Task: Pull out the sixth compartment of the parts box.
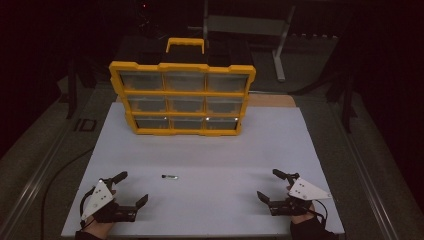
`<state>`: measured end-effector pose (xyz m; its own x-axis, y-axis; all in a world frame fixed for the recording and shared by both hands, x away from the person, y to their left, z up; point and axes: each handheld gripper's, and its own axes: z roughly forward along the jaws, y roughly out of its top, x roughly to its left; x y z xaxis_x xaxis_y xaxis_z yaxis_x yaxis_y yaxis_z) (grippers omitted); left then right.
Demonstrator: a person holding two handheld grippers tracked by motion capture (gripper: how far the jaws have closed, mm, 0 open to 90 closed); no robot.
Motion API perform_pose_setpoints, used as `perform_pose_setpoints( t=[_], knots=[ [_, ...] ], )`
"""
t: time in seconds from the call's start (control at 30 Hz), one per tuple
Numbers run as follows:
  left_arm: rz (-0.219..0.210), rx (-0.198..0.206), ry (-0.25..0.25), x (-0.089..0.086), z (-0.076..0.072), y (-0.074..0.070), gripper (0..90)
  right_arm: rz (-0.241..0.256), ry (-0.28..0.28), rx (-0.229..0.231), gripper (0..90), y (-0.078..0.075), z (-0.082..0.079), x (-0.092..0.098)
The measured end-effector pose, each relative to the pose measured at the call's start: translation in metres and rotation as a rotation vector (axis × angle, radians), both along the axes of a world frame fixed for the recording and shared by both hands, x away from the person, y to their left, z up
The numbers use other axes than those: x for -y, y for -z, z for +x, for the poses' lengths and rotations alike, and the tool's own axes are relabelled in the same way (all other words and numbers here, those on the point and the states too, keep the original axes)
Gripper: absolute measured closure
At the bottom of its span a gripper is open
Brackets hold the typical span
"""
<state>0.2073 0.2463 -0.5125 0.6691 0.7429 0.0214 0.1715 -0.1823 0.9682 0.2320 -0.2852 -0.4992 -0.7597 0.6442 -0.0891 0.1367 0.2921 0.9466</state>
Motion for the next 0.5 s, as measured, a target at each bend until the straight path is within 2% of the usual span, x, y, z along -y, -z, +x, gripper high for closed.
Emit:
perform_pose_setpoints(
  t=[0.23, 0.5],
  knots=[
    [0.007, 0.003, 0.005, 0.0010, 0.0000, -0.0005, 0.0, -0.031, 0.009, 0.023, 10.2, -0.0002, -0.0027, -0.0018],
    [-0.011, -0.005, 0.011, 0.0007, 0.0000, -0.0020, 0.0, -0.017, -0.003, 0.001, 10.3, -0.0025, -0.0037, -0.0004]
  ],
)
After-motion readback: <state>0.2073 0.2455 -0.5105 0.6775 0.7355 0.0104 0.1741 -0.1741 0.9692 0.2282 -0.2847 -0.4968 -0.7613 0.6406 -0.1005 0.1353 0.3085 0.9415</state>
